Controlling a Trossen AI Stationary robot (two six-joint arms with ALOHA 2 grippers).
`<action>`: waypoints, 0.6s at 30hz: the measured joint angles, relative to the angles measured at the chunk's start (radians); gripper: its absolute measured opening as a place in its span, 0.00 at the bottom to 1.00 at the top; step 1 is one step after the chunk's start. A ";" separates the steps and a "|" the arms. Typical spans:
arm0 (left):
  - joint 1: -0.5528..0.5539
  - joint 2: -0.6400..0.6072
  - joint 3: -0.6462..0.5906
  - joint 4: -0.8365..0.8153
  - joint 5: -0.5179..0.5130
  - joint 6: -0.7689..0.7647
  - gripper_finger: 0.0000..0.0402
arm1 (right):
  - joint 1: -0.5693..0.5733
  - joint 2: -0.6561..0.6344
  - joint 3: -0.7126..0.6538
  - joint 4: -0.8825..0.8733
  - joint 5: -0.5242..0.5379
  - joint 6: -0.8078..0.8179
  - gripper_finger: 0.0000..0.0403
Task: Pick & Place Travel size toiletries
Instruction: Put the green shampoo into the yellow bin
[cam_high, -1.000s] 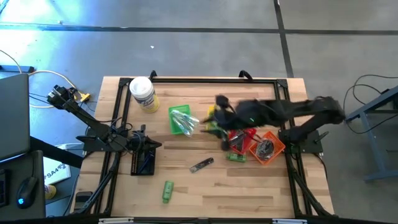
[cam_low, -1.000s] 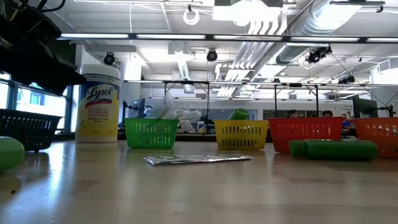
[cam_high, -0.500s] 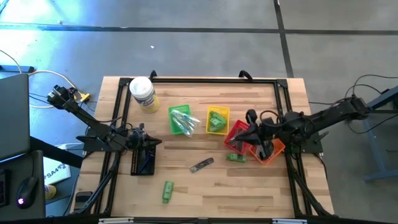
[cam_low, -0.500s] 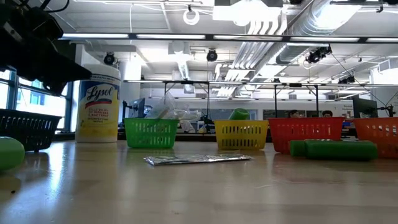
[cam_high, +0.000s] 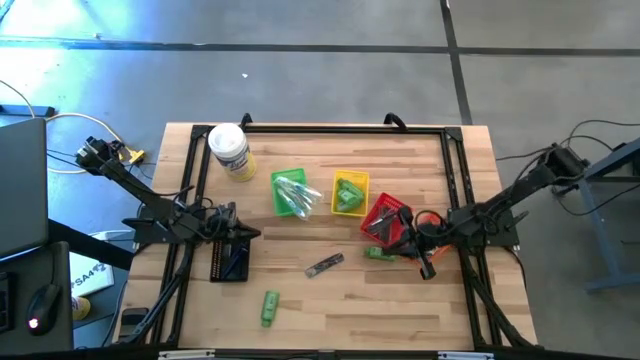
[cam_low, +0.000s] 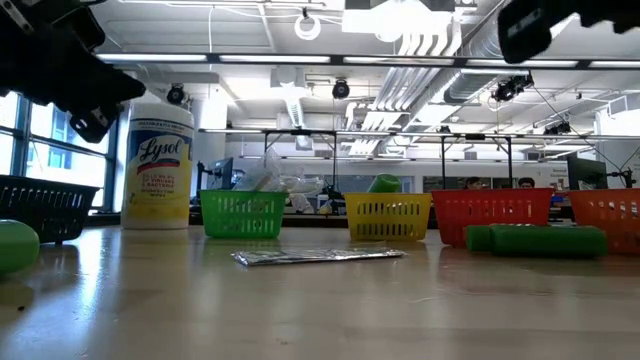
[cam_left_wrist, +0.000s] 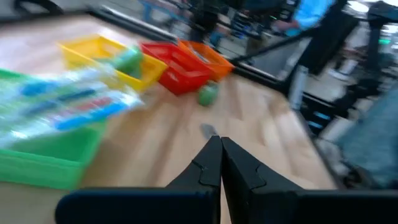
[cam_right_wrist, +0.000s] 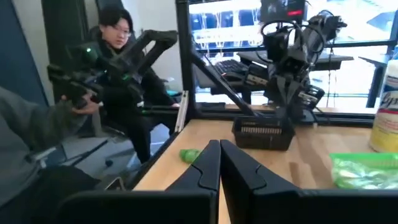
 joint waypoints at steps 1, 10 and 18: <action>0.000 0.004 0.000 0.002 0.030 -0.020 0.00 | 0.013 0.010 -0.016 0.031 0.011 -0.003 0.01; -0.002 0.229 0.269 -0.166 0.055 -0.090 0.00 | 0.052 0.024 -0.079 0.114 0.007 -0.054 0.00; -0.063 0.571 0.808 -1.014 0.085 -0.584 0.00 | 0.052 0.028 -0.079 0.095 -0.050 -0.027 0.00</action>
